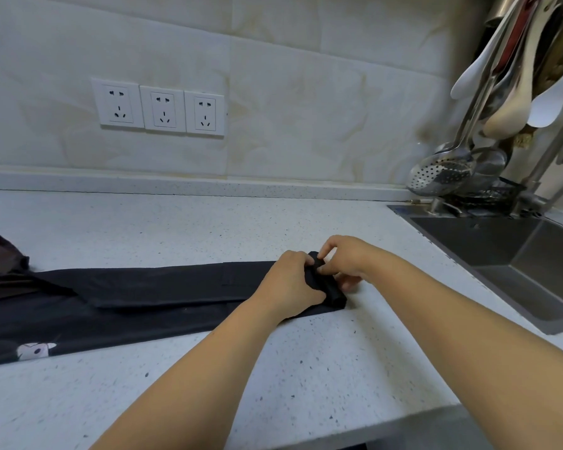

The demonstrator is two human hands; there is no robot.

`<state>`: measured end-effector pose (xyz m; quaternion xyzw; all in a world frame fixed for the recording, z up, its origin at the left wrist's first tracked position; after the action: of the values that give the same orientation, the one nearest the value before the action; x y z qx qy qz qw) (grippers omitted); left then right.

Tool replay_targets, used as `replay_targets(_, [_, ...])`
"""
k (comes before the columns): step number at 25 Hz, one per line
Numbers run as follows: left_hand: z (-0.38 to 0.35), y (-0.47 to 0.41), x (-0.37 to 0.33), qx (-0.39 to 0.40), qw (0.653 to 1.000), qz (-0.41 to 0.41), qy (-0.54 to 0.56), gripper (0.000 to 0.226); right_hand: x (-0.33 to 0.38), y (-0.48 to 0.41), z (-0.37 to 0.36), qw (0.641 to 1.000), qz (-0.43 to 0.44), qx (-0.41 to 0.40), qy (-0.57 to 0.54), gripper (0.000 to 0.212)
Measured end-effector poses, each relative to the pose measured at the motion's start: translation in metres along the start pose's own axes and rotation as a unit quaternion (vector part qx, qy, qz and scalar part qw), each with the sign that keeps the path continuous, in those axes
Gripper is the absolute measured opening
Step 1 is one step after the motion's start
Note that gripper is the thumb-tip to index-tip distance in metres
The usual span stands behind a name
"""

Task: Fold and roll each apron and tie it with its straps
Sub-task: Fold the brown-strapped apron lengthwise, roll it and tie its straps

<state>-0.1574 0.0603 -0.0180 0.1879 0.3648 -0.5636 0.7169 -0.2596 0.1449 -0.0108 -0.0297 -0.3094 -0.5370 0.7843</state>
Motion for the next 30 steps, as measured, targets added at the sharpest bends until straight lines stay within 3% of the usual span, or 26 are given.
replay_targets(3, [0.004,0.0,-0.003,-0.006,1.0,-0.008,0.009,0.035,-0.002,-0.001,-0.009,0.997,-0.05,0.011,0.054,0.023])
replay_targets(6, [0.006,-0.002,0.002,0.017,1.0,0.001,-0.003,0.029,0.008,0.001,-0.013,0.994,-0.044,0.007,0.096,0.023])
replay_targets(9, [0.005,0.004,0.002,0.052,0.988,-0.034,-0.141,0.027,0.017,0.002,-0.008,0.986,-0.029,-0.014,0.161,0.025])
replay_targets(12, [0.003,0.024,0.012,0.051,0.939,-0.075,-0.333,0.046,0.03,0.008,-0.004,0.968,0.032,-0.089,0.232,0.019])
replay_targets(15, [0.007,0.039,0.019,-0.005,0.947,-0.076,-0.311,0.041,0.048,0.018,-0.026,0.939,0.131,-0.147,0.282,0.023])
replay_targets(17, [0.007,0.039,0.021,-0.009,0.955,-0.073,-0.288,0.038,0.053,0.019,-0.031,0.949,0.143,-0.118,0.255,0.016])
replay_targets(20, [0.009,0.039,0.021,-0.012,0.962,-0.074,-0.263,0.039,0.042,0.012,-0.017,0.996,0.085,0.005,0.017,0.015])
replay_targets(22, [0.009,0.04,0.02,-0.014,0.963,-0.082,-0.258,0.037,0.028,0.014,-0.012,0.995,0.038,0.029,-0.088,0.014])
replay_targets(26, [0.019,0.042,0.016,-0.036,0.971,-0.074,-0.225,0.046,0.018,0.008,-0.021,1.0,-0.004,0.026,0.003,0.016])
replay_targets(30, [0.044,0.04,0.029,-0.085,0.946,-0.026,-0.31,0.055,0.017,0.001,-0.024,0.999,-0.015,0.019,0.027,0.023])
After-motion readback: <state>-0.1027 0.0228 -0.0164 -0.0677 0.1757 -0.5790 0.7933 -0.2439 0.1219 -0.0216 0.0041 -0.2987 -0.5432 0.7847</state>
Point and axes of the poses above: each hand's wrist, its own y-axis away from the middle knuckle, its own z-axis out of the back of the hand, x = y × z, the point moved 8 cm from there along -y, towards the middle knuckle, and after that the axes turned 2 degrees about -x, right-handed, at the moved point
